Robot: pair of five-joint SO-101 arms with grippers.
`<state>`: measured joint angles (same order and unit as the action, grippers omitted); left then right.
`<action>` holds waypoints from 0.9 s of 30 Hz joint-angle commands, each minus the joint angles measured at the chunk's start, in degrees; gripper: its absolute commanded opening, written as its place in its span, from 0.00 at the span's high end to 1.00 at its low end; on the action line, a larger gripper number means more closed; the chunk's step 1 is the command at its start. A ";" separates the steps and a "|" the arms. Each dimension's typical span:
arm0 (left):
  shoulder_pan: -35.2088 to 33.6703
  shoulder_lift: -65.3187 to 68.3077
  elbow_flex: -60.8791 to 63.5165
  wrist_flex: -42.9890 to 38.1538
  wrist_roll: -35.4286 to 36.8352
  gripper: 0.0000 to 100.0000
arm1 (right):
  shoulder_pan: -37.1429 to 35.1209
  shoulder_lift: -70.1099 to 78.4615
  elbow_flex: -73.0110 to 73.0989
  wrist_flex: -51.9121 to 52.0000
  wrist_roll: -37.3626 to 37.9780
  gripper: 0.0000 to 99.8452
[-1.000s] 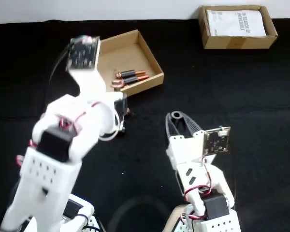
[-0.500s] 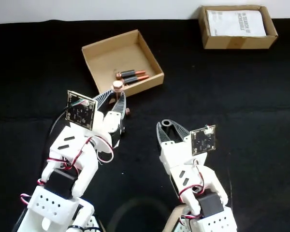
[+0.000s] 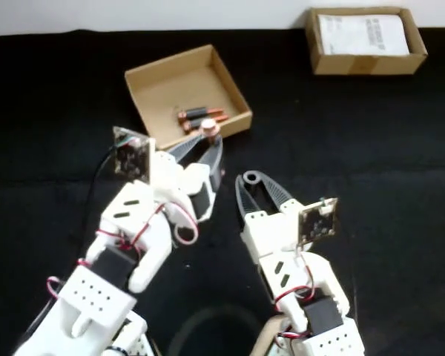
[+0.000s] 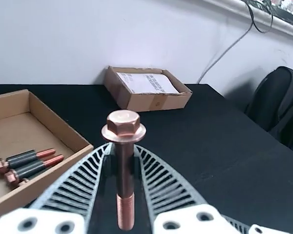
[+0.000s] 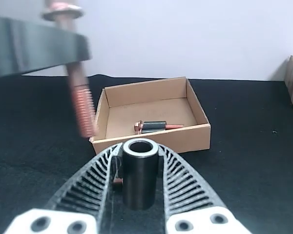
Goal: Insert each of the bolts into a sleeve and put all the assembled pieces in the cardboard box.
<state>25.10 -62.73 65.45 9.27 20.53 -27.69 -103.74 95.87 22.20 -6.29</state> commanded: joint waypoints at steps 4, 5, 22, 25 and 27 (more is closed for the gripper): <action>4.18 8.48 -10.07 -2.55 0.18 0.99 | -0.48 -0.57 7.52 -1.19 -0.26 0.99; 5.05 9.36 -10.51 -2.55 0.18 0.99 | -0.48 -0.57 7.52 -1.19 -0.26 0.99; 9.01 10.59 -10.24 -4.57 -3.96 0.99 | -0.48 -0.57 7.43 -1.10 -0.18 0.99; 8.92 12.79 -10.42 -4.92 -3.96 0.99 | -0.48 -0.57 7.43 -1.10 -0.18 0.99; 9.10 14.29 -10.33 -4.92 -3.96 0.99 | -0.48 -0.57 7.43 -1.10 -0.18 0.99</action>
<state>33.80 -49.63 57.80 5.76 16.92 -27.96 -103.65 95.87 22.29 -6.29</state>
